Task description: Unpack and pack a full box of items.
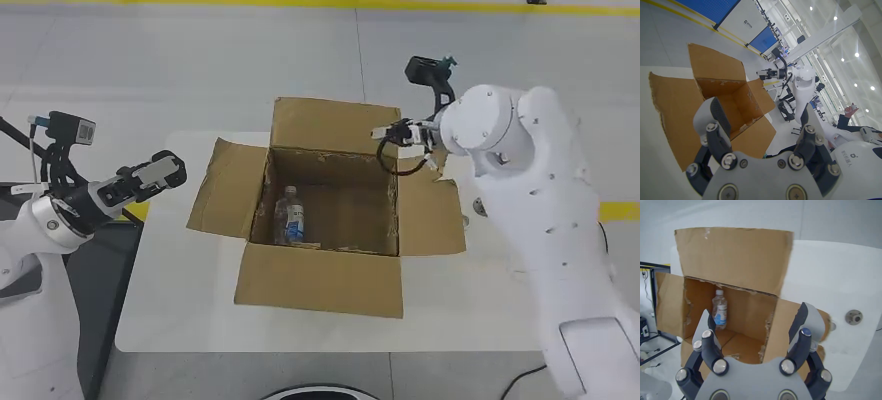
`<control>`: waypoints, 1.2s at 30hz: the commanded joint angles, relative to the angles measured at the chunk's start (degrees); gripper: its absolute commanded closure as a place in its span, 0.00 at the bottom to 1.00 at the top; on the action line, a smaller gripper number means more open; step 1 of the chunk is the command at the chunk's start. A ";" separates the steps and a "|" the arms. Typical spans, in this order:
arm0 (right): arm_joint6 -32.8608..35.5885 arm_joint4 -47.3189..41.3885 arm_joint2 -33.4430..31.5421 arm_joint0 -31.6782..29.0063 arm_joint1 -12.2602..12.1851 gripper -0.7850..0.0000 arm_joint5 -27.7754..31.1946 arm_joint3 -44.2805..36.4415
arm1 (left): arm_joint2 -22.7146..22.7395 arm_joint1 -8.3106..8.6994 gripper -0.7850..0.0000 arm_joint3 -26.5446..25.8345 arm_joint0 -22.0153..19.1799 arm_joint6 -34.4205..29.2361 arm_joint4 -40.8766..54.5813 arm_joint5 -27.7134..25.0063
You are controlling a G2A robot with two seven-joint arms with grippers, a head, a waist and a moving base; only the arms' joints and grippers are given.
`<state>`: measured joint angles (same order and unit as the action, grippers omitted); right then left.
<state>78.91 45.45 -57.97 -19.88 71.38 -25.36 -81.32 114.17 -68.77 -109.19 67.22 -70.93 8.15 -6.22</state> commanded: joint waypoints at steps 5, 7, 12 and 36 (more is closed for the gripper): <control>-0.01 -0.68 0.31 0.60 0.09 0.00 -0.04 0.69 | 0.00 0.00 0.00 0.00 0.00 0.00 0.00 0.00; -0.01 -0.68 0.31 0.60 0.09 0.00 -0.04 0.69 | 0.00 0.00 0.00 0.00 0.00 0.00 0.00 0.00; -0.91 1.39 -2.17 0.12 -0.75 0.00 2.44 1.11 | 0.00 0.00 0.00 0.00 0.00 0.00 0.00 0.00; 9.09 23.37 -19.61 -5.65 -4.41 0.00 9.05 12.24 | 0.00 0.00 0.00 0.00 0.00 0.00 0.00 0.00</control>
<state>88.05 68.92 -77.20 -25.23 66.77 -16.25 -69.74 114.17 -68.77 -109.19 67.22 -70.93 8.15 -6.22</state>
